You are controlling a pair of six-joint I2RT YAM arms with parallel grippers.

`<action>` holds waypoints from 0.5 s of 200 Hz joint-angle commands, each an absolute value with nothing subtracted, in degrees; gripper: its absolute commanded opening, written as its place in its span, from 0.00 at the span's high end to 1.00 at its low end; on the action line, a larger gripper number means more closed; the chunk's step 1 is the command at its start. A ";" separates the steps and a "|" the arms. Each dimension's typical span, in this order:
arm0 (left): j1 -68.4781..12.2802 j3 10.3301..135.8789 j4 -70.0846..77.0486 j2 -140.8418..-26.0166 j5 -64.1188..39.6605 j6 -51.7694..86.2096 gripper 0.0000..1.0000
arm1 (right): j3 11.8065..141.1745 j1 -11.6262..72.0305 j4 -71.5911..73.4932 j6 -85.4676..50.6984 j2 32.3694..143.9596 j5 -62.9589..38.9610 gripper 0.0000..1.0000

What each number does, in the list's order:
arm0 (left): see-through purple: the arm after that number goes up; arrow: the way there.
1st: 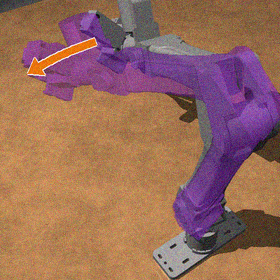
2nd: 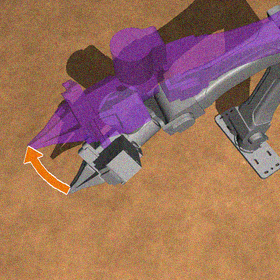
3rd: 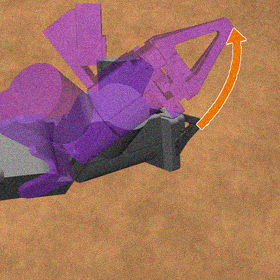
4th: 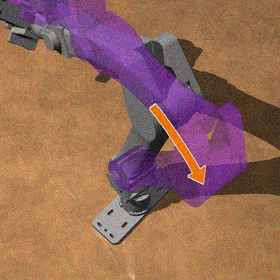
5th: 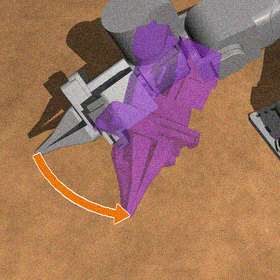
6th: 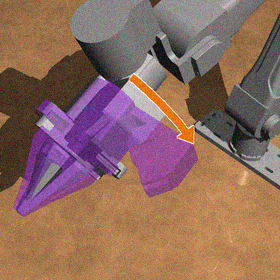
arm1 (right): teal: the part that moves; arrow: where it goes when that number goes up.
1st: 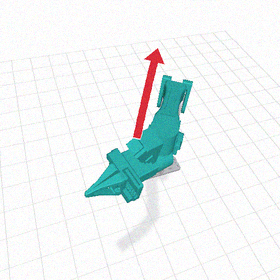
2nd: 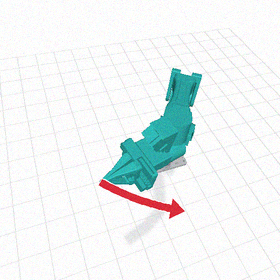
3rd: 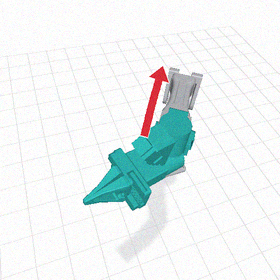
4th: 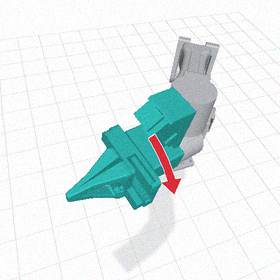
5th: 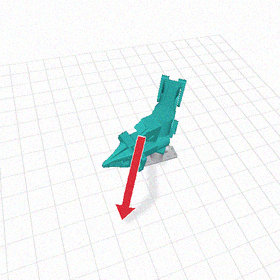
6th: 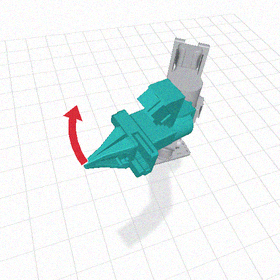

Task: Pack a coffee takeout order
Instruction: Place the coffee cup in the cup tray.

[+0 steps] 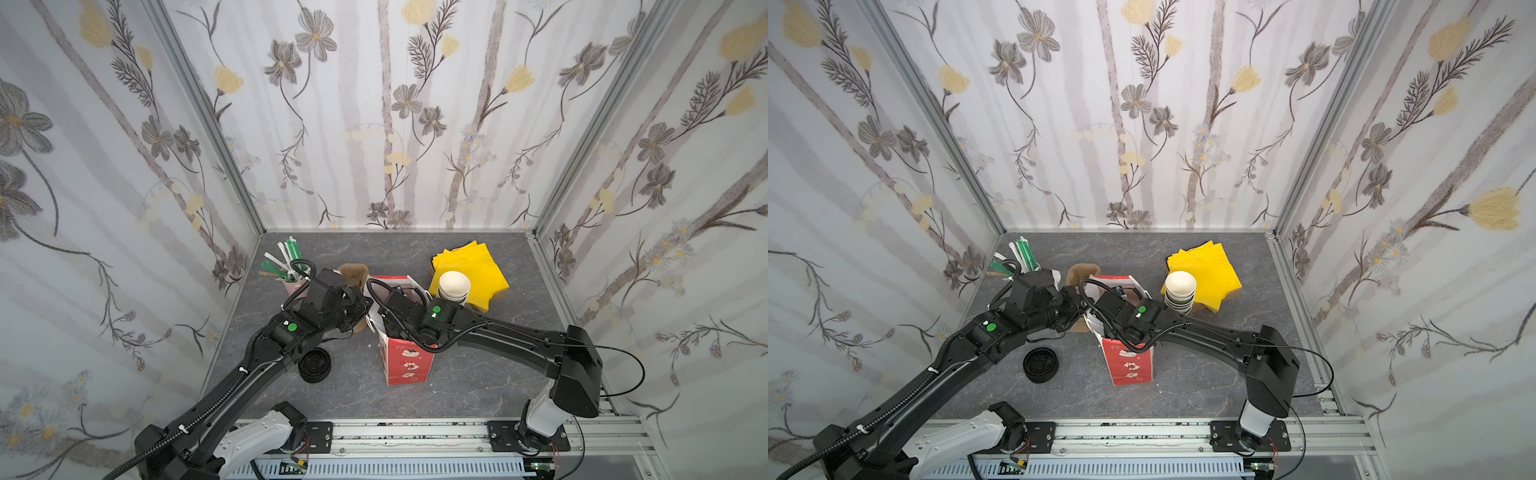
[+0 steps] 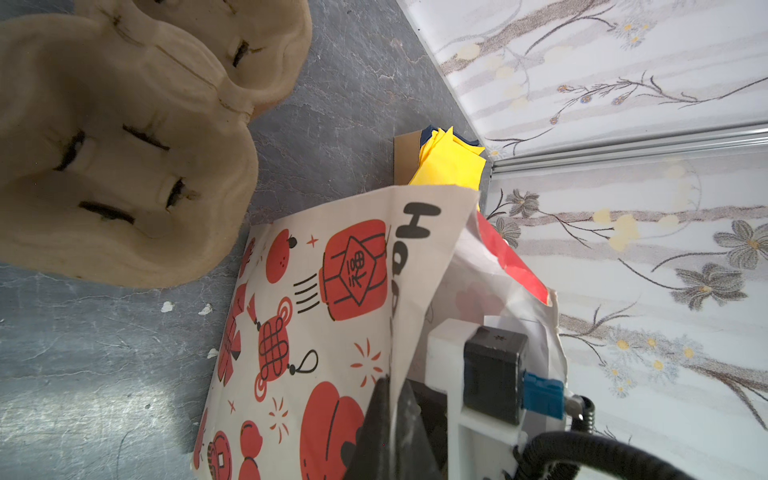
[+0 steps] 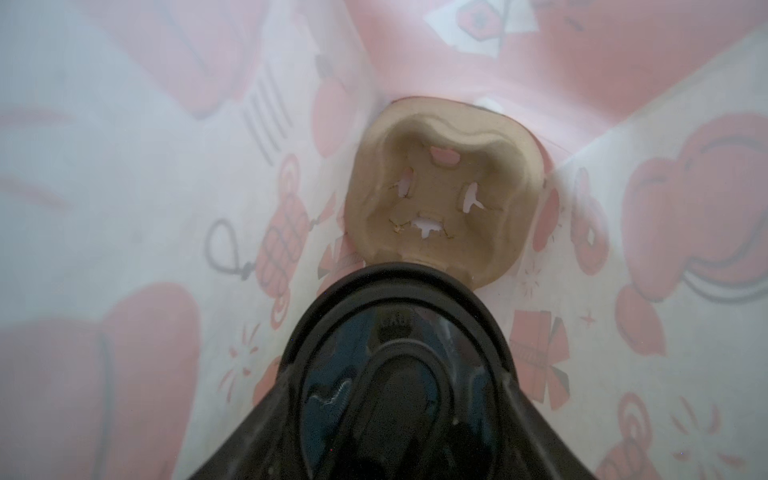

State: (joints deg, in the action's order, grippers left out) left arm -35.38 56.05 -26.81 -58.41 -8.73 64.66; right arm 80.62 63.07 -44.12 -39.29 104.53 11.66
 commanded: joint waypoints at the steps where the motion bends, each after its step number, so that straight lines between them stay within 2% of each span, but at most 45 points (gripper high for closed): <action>1: -35.17 56.60 -25.66 -58.45 -7.76 63.99 1.00 | 80.31 63.79 -42.16 -37.31 103.22 11.42 0.48; 71: -35.02 56.77 -25.64 -58.54 -7.90 61.88 1.00 | 72.27 65.17 -34.17 -29.84 98.42 10.29 0.49; 100: -35.03 56.45 -25.66 -58.27 -8.99 57.09 1.00 | 67.84 65.42 -27.65 -23.21 95.68 6.60 0.53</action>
State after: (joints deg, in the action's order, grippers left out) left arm -35.20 56.12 -26.87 -58.48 -9.61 61.76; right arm 70.28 65.12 -35.62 -30.02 97.58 10.33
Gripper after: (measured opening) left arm 0.051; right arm 0.638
